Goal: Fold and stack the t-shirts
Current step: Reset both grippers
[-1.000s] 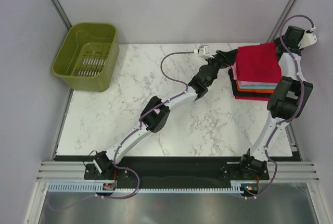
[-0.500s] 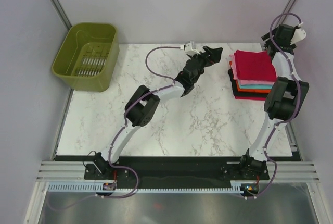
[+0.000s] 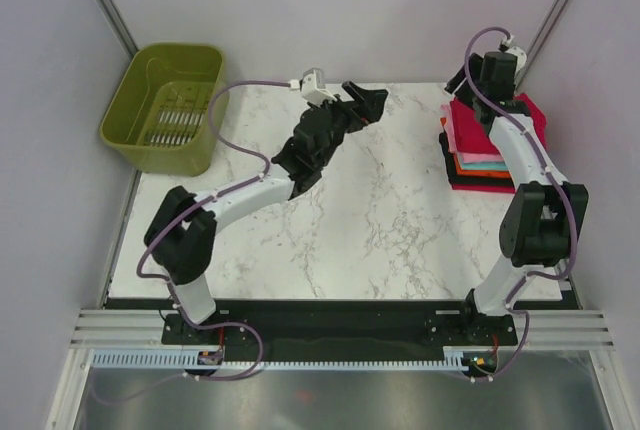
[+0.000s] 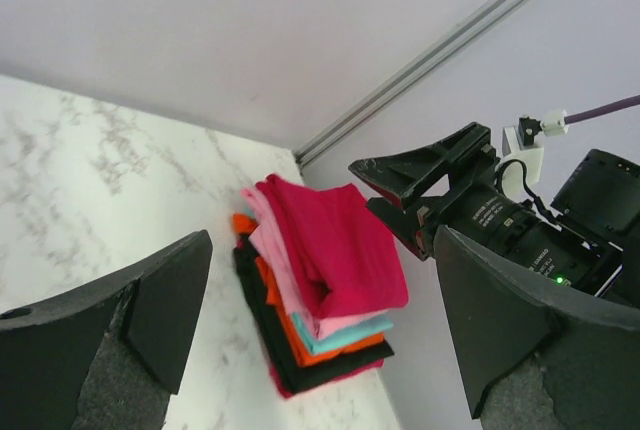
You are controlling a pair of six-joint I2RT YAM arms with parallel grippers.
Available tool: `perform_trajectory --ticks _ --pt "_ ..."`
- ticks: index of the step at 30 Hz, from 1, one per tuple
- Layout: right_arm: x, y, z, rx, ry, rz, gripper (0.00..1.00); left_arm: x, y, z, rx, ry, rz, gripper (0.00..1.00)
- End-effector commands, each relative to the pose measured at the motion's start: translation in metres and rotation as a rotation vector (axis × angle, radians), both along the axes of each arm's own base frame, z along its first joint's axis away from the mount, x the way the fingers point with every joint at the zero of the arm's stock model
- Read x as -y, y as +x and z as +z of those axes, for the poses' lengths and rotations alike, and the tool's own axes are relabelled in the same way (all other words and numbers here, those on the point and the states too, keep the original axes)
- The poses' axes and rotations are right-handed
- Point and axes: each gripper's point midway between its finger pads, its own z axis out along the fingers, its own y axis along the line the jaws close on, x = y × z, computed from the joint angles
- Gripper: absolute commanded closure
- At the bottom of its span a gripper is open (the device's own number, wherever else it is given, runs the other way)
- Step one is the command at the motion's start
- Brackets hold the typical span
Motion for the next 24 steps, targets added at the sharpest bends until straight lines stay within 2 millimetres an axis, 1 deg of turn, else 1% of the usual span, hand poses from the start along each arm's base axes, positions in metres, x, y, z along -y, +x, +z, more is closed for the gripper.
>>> perform_trajectory --ticks 1,2,3,4,5,6,7,8,9,10,11,12,13,14,15,16,17,18,19,20,21,22,23,24 --pt "-0.012 -0.034 -0.005 -0.051 -0.053 0.062 0.29 -0.035 -0.025 -0.008 -0.104 0.051 0.022 0.00" --pt "-0.018 -0.048 -0.010 -0.067 -0.058 0.077 0.30 -0.043 -0.034 -0.025 -0.145 0.103 0.019 0.00" --pt "-0.027 -0.055 -0.012 -0.069 -0.062 0.101 0.31 -0.049 -0.041 -0.026 -0.156 0.119 0.016 0.00" --pt "-0.045 -0.063 -0.014 -0.073 -0.088 0.138 0.31 -0.059 -0.051 -0.016 -0.155 0.125 0.016 0.00" --pt "-0.054 -0.072 -0.017 -0.080 -0.103 0.156 0.30 -0.065 -0.055 -0.021 -0.178 0.145 0.021 0.00" --pt "-0.063 -0.087 -0.025 -0.093 -0.121 0.177 0.29 -0.069 -0.062 -0.032 -0.207 0.174 0.017 0.00" --pt "-0.072 -0.094 -0.028 -0.099 -0.140 0.204 0.27 -0.077 -0.070 -0.049 -0.263 0.227 0.016 0.00" --pt "-0.089 -0.109 -0.035 -0.106 -0.149 0.243 0.27 -0.084 -0.078 -0.056 -0.286 0.242 0.015 0.00" --pt "-0.098 -0.115 -0.039 -0.109 -0.148 0.265 0.25 -0.086 -0.086 -0.065 -0.309 0.261 -0.004 0.00" --pt "-0.105 -0.123 -0.042 -0.111 -0.150 0.284 0.22 -0.090 -0.093 -0.079 -0.342 0.293 -0.017 0.00" --pt "-0.118 -0.135 -0.047 -0.105 -0.149 0.321 0.20 -0.094 -0.099 -0.084 -0.354 0.305 -0.027 0.00" --pt "-0.126 -0.142 -0.049 -0.096 -0.144 0.354 0.18 -0.099 -0.108 -0.109 -0.385 0.352 -0.048 0.00" --pt "-0.130 -0.149 -0.051 -0.093 -0.148 0.366 0.15 -0.105 -0.115 -0.124 -0.413 0.389 -0.050 0.00" --pt "-0.140 -0.163 -0.055 -0.090 -0.152 0.393 0.10 -0.115 -0.126 -0.153 -0.466 0.442 -0.054 0.00" --pt "-0.145 -0.170 -0.057 -0.084 -0.169 0.406 0.02 -0.120 -0.132 -0.163 -0.472 0.474 -0.066 0.00" --pt "-0.149 -0.176 -0.057 -0.076 -0.187 0.412 0.02 -0.125 -0.137 -0.172 -0.481 0.498 -0.071 0.00" --pt "-0.165 -0.187 -0.058 -0.067 -0.205 0.447 0.02 -0.130 -0.143 -0.180 -0.486 0.522 -0.078 0.00" --pt "-0.167 -0.197 -0.061 -0.063 -0.222 0.449 0.02 -0.140 -0.151 -0.190 -0.485 0.562 -0.082 0.00" --pt "-0.180 -0.206 -0.063 -0.051 -0.241 0.470 0.02 -0.146 -0.154 -0.192 -0.484 0.575 -0.074 0.00" --pt "-0.183 -0.213 -0.066 -0.030 -0.252 0.474 0.02 -0.153 -0.161 -0.200 -0.498 0.601 -0.078 0.00" --pt "-0.185 -0.217 -0.068 -0.018 -0.265 0.472 0.02 -0.157 -0.165 -0.190 -0.464 0.613 -0.088 0.00" --pt "-0.188 -0.221 -0.070 -0.004 -0.283 0.459 0.02 -0.162 -0.168 -0.189 -0.460 0.629 -0.087 0.00" --pt "-0.186 -0.225 -0.076 0.017 -0.276 0.456 0.02 -0.168 -0.170 -0.189 -0.460 0.657 -0.078 0.00" --pt "-0.185 -0.227 -0.079 0.024 -0.270 0.452 0.02 -0.182 -0.171 -0.194 -0.457 0.727 -0.048 0.00"
